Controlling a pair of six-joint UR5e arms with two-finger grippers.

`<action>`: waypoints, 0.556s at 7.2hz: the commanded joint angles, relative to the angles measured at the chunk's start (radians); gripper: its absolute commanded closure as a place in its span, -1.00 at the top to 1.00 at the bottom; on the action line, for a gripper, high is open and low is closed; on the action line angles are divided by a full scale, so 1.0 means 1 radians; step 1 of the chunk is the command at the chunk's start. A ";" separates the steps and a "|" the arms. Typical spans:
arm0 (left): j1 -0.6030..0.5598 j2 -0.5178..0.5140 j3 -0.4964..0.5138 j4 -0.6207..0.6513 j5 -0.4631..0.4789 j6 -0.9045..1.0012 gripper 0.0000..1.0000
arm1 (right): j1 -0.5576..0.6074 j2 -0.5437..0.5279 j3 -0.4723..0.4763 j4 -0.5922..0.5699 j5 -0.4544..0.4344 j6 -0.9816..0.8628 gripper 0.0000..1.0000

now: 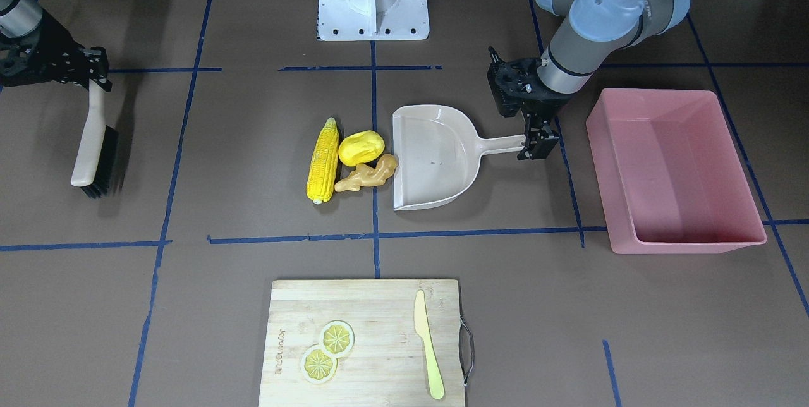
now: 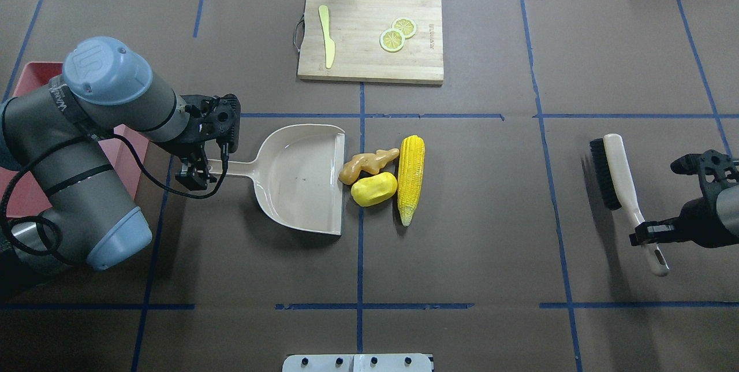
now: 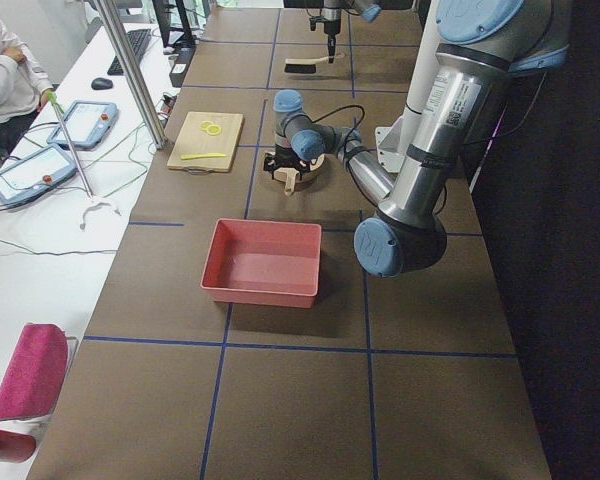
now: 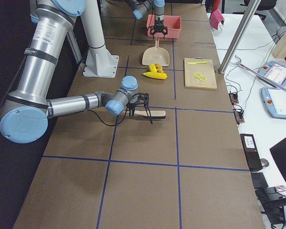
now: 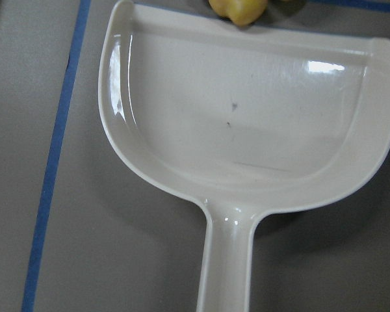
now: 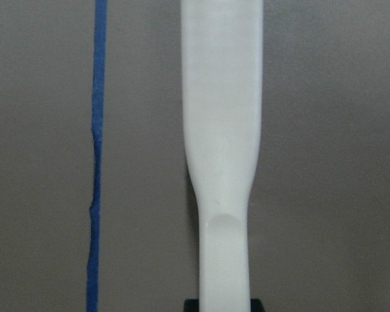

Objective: Sweep and dump trash into bin
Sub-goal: 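Reach the left gripper to the dustpan handle while the right grasps the brush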

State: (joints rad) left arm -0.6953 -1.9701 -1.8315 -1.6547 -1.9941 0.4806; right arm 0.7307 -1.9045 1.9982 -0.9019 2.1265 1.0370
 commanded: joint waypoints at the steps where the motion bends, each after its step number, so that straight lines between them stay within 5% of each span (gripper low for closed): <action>1: 0.048 -0.024 -0.002 0.013 0.141 0.015 1.00 | -0.011 0.024 -0.001 -0.002 -0.005 0.029 -1.00; 4: 0.124 -0.015 0.001 0.016 0.173 0.021 1.00 | -0.014 0.025 -0.004 -0.002 -0.020 0.031 -1.00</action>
State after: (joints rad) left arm -0.5982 -1.9870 -1.8312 -1.6400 -1.8294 0.5011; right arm 0.7179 -1.8808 1.9956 -0.9035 2.1097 1.0666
